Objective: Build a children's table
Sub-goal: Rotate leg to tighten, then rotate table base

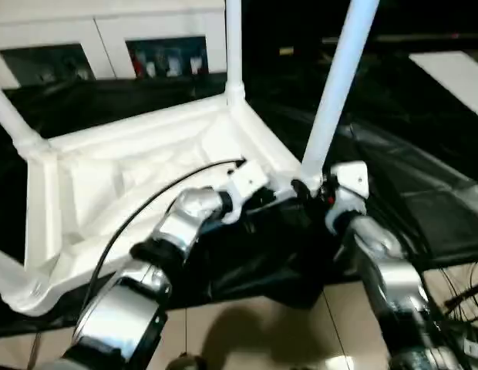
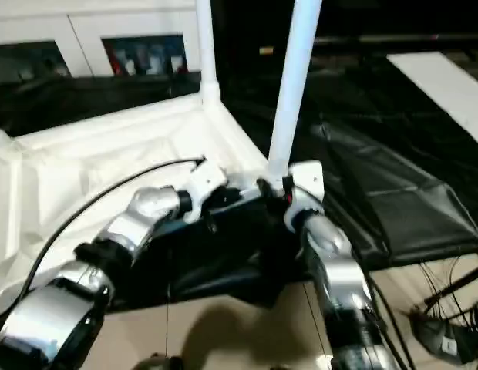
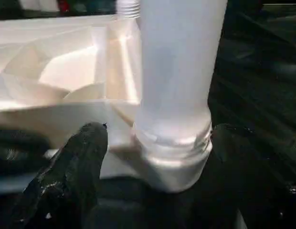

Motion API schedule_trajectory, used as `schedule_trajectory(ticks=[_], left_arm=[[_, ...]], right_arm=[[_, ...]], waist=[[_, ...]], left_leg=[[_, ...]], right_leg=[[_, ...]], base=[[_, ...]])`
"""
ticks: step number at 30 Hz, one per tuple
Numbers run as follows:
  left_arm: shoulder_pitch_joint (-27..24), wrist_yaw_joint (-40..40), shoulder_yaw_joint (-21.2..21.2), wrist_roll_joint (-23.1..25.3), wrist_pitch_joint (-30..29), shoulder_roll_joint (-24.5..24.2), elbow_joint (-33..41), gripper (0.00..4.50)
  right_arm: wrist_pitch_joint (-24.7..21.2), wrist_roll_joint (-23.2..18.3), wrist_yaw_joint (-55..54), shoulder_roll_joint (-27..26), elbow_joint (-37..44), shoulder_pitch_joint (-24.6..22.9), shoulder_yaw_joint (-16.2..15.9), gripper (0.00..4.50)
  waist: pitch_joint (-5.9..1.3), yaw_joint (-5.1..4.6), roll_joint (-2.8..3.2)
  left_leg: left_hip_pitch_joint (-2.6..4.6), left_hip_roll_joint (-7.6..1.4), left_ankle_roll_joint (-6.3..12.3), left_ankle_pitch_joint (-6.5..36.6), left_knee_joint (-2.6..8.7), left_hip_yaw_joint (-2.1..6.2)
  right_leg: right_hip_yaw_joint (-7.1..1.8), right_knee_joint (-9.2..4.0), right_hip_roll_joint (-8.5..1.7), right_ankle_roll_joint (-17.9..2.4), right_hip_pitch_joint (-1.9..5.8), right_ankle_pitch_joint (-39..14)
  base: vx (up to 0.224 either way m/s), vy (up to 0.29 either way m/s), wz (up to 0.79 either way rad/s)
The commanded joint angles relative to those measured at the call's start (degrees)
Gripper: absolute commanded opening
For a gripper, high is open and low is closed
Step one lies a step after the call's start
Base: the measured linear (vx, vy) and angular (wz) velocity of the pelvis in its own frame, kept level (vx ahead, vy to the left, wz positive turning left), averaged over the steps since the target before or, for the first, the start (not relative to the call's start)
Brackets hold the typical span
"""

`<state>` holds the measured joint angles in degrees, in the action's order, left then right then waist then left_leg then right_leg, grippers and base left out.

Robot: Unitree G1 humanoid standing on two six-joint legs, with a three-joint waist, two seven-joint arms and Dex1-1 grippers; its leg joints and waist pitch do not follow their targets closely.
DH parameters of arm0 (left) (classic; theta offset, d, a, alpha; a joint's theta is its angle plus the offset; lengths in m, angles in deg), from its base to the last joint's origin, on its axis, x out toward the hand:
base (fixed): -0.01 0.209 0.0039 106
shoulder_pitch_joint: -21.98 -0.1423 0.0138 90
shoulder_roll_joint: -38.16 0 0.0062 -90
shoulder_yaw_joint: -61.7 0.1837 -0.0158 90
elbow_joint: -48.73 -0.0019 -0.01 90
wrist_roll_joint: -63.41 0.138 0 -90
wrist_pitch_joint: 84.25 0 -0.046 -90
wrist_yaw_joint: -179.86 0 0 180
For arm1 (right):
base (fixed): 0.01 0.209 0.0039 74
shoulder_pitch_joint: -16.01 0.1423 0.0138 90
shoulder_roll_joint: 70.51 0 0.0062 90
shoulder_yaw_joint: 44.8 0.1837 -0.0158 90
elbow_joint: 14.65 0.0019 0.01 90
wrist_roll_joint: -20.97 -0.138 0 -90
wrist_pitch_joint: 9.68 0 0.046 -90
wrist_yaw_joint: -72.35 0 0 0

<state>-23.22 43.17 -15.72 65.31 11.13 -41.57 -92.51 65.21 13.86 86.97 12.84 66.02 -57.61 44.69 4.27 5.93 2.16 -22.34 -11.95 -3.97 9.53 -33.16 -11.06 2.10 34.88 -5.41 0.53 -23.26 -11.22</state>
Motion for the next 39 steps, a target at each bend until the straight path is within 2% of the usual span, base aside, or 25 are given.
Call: schedule_trajectory(ticks=[1, 3, 4, 6, 7, 8, 9, 10, 12, 13, 16, 19, 21, 22, 23, 24, 25, 26, 29, 30, 31, 32, 35, 37, 39], left_arm=[[-0.2, 4.5, -1.8, -3.3, -2.1, -1.6, 8.0, 0.57], [-1.5, 6.8, -2.2, -4.8, -4.7, -3.0, 12.1, 0.66], [-3.2, 9.4, -1.9, -5.8, -8.1, -4.9, 16.6, 0.77], [-3.9, 10.7, -1.7, -6.2, -9.6, -5.9, 18.5, 0.88], [-6.4, 14.6, -0.8, -7.6, -14.7, -9.0, 24.2, 0.97], [-9.0, 18.6, 0.4, -8.9, -18.7, -12.5, 29.9, 1.02], [-11.2, 21.4, 1.4, -10.2, -22.0, -15.5, 34.6, 1.02], [-12.9, 23.1, 2.0, -11.0, -24.6, -17.9, 38.3, 1.32], [-14.2, 24.1, 2.4, -11.3, -26.2, -19.9, 41.0, 1.34], [-15.6, 24.6, 2.7, -11.3, -28.1, -22.1, 43.7, 1.4], [-18.0, 24.5, 2.9, -10.0, -30.5, -25.2, 47.2, 1.68], [-21.9, 23.2, 2.5, -8.5, -34.6, -28.4, 52.8, 1.85], [-22.6, 22.8, 2.4, -8.2, -35.2, -28.7, 53.7, 2.1], [-24.1, 20.3, 2.2, -7.3, -37.8, -29.4, 56.3, 2.15], [-25.0, 18.9, 2.2, -6.8, -38.8, -29.6, 57.3, 2.16], [-25.5, 18.3, 2.2, -6.7, -39.5, -29.8, 58.0, 2.2], [-26.4, 17.7, 2.5, -6.3, -40.1, -30.1, 58.8, 2.3], [-26.4, 17.7, 2.5, -6.3, -40.1, -30.1, 58.8, 2.43], [-28.0, 16.1, 3.1, -4.5, -40.6, -30.7, 59.7, 2.64], [-28.0, 16.1, 3.1, -4.5, -40.6, -30.7, 59.7, 2.74], [-29.5, 13.8, 3.4, -2.1, -40.9, -31.6, 59.8, 2.87], [-29.9, 12.8, 3.3, -1.2, -41.1, -32.2, 59.8, 2.97], [-30.3, 11.6, 2.6, -0.3, -41.2, -32.8, 59.8, 3.3], [-30.4, 11.0, 2.5, 0.7, -41.2, -33.3, 59.4, 3.3], [-30.4, 10.6, 2.6, 1.1, -41.3, -33.6, 59.3, 3.52]], right_arm=[[-2.8, -0.2, 1.9, 1.1, 5.6, -1.6, -2.3, 3.83], [-4.8, -0.7, 3.0, 1.7, 8.3, -2.9, -3.1, 3.83], [-5.4, -0.9, 4.0, 2.2, 9.4, -3.3, -3.7, 3.83], [-5.5, -0.9, 4.4, 2.3, 9.7, -3.4, -3.9, 3.83], [-5.6, -1.0, 5.3, 2.6, 10.1, -3.2, -4.3, 3.83], [-5.5, -1.4, 6.3, 2.5, 10.0, -2.6, -4.6, 3.83], [-6.0, -1.9, 6.9, 2.4, 10.3, -2.1, -4.8, 3.83], [-6.3, -2.2, 7.5, 2.3, 10.3, -1.5, -5.0, 3.83], [-6.2, -2.3, 8.0, 2.3, 9.9, -0.8, -5.2, 3.83], [-6.7, -2.6, 8.7, 2.3, 9.9, -0.1, -5.5, 3.83], [-7.5, -3.3, 9.7, 2.1, 8.9, 1.5, -5.5, 3.83], [-8.3, -4.5, 13.0, 1.9, 6.6, 4.4, -6.2, 3.83], [-8.4, -4.7, 13.9, 1.8, 6.0, 5.0, -6.5, 3.83], [-7.5, -4.0, 14.8, 1.8, 3.9, 6.7, -7.4, 3.83], [-6.3, -3.2, 14.8, 1.4, 1.4, 8.4, -7.7, 3.83], [-5.8, -2.9, 14.8, 1.3, 0.3, 9.2, -7.7, 3.83], [-4.9, -2.4, 13.8, 0.6, -2.3, 11.1, -7.3, 3.83], [-4.9, -2.4, 13.8, 0.6, -2.3, 11.1, -7.3, 3.83], [-3.4, -2.0, 11.3, -0.9, -7.6, 14.9, -5.9, 3.83], [-3.4, -2.0, 11.3, -0.9, -7.6, 14.9, -5.9, 3.83], [-1.6, -2.0, 8.6, -2.1, -13.1, 18.5, -4.1, 3.83], [-1.0, -2.1, 7.6, -2.5, -15.5, 20.0, -3.2, 3.83], [0.2, -2.5, 6.3, -2.8, -18.8, 21.8, -1.7, 3.83], [1.1, -2.5, 5.0, -2.6, -21.0, 22.8, -0.9, 3.83], [1.5, -2.4, 4.4, -2.5, -22.0, 23.2, -0.5, 3.83]], waist=[[-5.09, 0.2, -0.77], [-4.85, 0.05, -0.73], [-4.8, -0.07, -0.68], [-4.67, -0.4, -0.67], [-4.76, -0.43, -0.38], [-4.66, -0.8, -0.43], [-4.84, -0.69, -0.18], [-4.73, -1.3, -0.03], [-4.7, -1.34, 0.25], [-4.61, -0.97, -0.03], [-4.43, -0.65, 0.1], [-4.55, -1.06, -0.07], [-4.64, -1.3, 0.01], [-4.79, -1.25, -0.02], [-4.73, -1.31, -0.24], [-4.71, -1.24, -0.2], [-4.73, -1.24, -0.58], [-4.7, -1.19, -0.33], [-4.98, -1.13, -0.31], [-4.92, -1.2, -0.33], [-4.89, -1.22, -0.78], [-4.95, -1.2, -0.6], [-4.91, -1.15, -0.72], [-5.01, -1.14, -0.73], [-4.95, -1.01, -0.78]], left_leg=[[1.07, -0.73, 3.52, 6.3, 3.15, 0.4], [0.88, -0.74, 3.64, 6.6, 3.25, 0.39], [0.96, -0.73, 3.54, 7.2, 3.24, 0.35], [0.91, -0.6, 3.28, 7.6, 3.28, 0.26], [1.12, -0.66, 2.74, 8.1, 3.28, 0.26], [0.64, -0.63, 2.47, 7.7, 3.45, 0.38], [1.1, -0.76, 2.01, 8.0, 3.42, 0.4], [0.98, -0.79, 1.52, 8.5, 3.69, 0.5], [1.65, -0.88, 0.91, 9.8, 3.58, 0.29], [2.02, -0.9, 0.07, 10.9, 3.64, 0.09], [1.83, -0.81, -0.95, 11.2, 3.85, 0.16], [1.45, -0.71, -1.18, 10.6, 3.9, 0.45], [1.59, -0.55, -1.16, 10.2, 3.68, 0.31], [1.71, -0.65, -1.14, 9.9, 3.54, 0.25], [1.51, -0.56, -0.95, 9.3, 3.55, 0.28], [1.59, -0.51, -0.89, 9.2, 3.49, 0.24], [1.49, -0.44, -0.63, 8.6, 3.43, 0.19], [1.48, -0.44, -0.58, 8.5, 3.41, 0.23], [1.67, -0.47, -0.69, 7.5, 3.23, 0.22], [1.52, -0.37, -0.72, 7.2, 3.26, 0.27], [1.38, -0.41, -0.67, 7.5, 3.28, 0.28], [1.49, -0.39, -0.86, 8.0, 3.23, 0.29], [1.59, -0.35, -1.36, 9.0, 3.24, 0.25], [1.72, -0.35, -1.46, 9.3, 3.2, 0.23], [1.69, -0.34, -1.76, 10.0, 3.21, 0.24]], right_leg=[[-1.43, -3.02, -2.09, -13.2, 3.29, 1.6], [-1.37, -2.99, -1.98, -13.3, 3.21, 1.3], [-1.41, -3.04, -2.0, -13.2, 3.13, 0.4], [-1.42, -3.18, -1.88, -13.0, 3.05, -1.4], [-1.52, -3.22, -2.0, -12.9, 2.98, -2.4], [-1.49, -3.03, -1.89, -12.7, 3.18, -2.4], [-1.44, -2.85, -1.9, -12.7, 3.02, -2.4], [-1.44, -2.77, -1.76, -12.4, 2.92, -3.7], [-1.55, -3.02, -1.56, -12.7, 2.33, -4.4], [-1.61, -3.26, -1.44, -12.7, 2.15, -5.6], [-1.6, -3.13, -1.48, -11.8, 2.23, -6.5], [-1.53, -2.73, -1.5, -10.9, 2.61, -5.2], [-1.59, -2.82, -1.43, -10.9, 2.5, -5.0], [-1.63, -2.69, -1.45, -11.4, 2.49, -4.0], [-1.55, -2.66, -1.35, -11.7, 2.55, -3.3], [-1.58, -2.68, -1.37, -11.8, 2.47, -3.5], [-1.61, -2.71, -1.37, -12.0, 2.6, -3.4], [-1.6, -2.66, -1.45, -12.2, 2.5, -3.8], [-1.59, -2.45, -1.34, -11.9, 2.41, -3.2], [-1.55, -2.41, -1.25, -11.9, 2.5, -2.8], [-1.54, -2.35, -1.33, -11.9, 2.49, -3.0], [-1.5, -2.31, -1.35, -11.9, 2.4, -3.7], [-1.57, -2.46, -1.31, -11.2, 2.41, -5.0], [-1.54, -2.41, -1.27, -11.3, 2.23, -4.7], [-1.53, -2.45, -1.28, -11.3, 2.22, -5.4]], base=[[0.0, 0.0, 0.0], [0.0, 0.0, 0.0], [0.0, 0.0, 0.0], [0.0, 0.0, 0.0], [0.0, 0.0, 0.0], [0.0, 0.0, 0.0], [0.0, 0.0, 0.0], [0.0, 0.0, 0.0], [0.0, 0.0, 0.0], [0.0, 0.0, 0.0], [0.0, 0.0, 0.0], [0.0, 0.0, 0.0], [0.0, 0.0, 0.0], [0.0, 0.0, 0.0], [0.0, 0.0, 0.0], [0.0, 0.0, 0.0], [0.0, 0.0, 0.0], [0.0, 0.0, 0.0], [0.0, 0.0, 0.0], [0.0, 0.0, 0.0], [0.0, 0.0, 0.0], [0.0, 0.0, 0.0], [0.0, 0.0, 0.0], [0.0, 0.0, 0.0], [0.0, 0.0, 0.0]])
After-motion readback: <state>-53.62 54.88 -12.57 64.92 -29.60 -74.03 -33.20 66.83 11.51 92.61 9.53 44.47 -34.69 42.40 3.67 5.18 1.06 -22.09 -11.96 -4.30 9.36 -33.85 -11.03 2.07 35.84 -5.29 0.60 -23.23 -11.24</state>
